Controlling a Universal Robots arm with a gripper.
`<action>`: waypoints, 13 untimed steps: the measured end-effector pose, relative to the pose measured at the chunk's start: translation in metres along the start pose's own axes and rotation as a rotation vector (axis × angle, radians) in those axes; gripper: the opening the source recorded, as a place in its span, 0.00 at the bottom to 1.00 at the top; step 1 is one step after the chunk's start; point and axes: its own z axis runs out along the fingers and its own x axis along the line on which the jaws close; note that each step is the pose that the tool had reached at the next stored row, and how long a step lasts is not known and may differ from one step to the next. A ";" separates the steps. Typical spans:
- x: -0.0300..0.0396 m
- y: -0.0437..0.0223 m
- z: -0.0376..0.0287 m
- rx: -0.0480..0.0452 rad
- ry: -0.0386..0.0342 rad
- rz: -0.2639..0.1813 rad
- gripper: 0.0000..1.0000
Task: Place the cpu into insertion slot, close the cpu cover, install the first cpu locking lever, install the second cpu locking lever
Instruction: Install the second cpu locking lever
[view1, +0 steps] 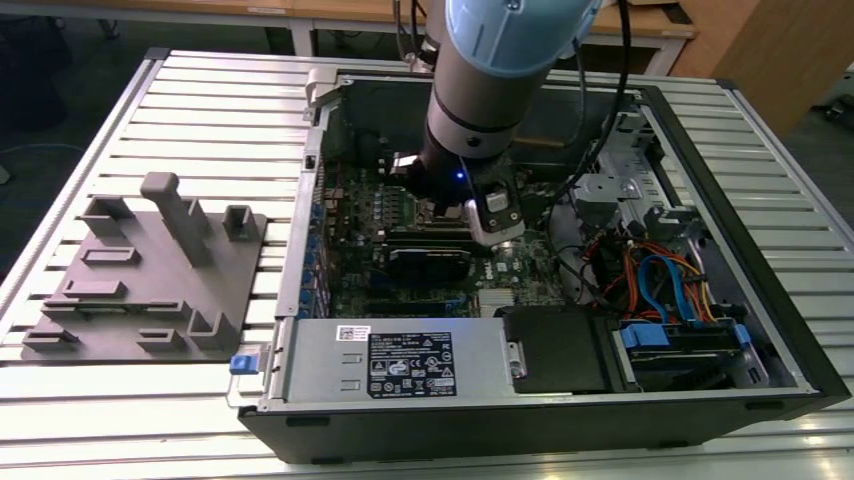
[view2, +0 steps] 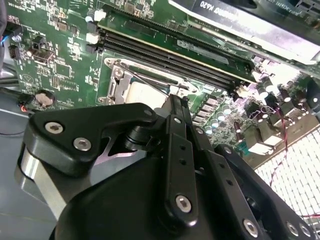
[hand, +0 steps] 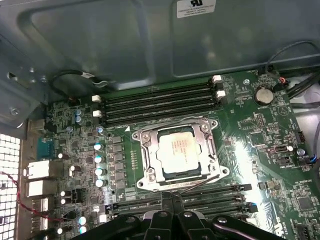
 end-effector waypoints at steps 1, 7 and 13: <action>-0.0002 0.0000 0.0001 -0.0003 0.0023 0.000 0.10; -0.0033 0.0002 0.0011 -0.0114 0.0208 0.006 0.10; -0.0063 0.0005 0.0020 -0.0488 0.0426 0.009 0.10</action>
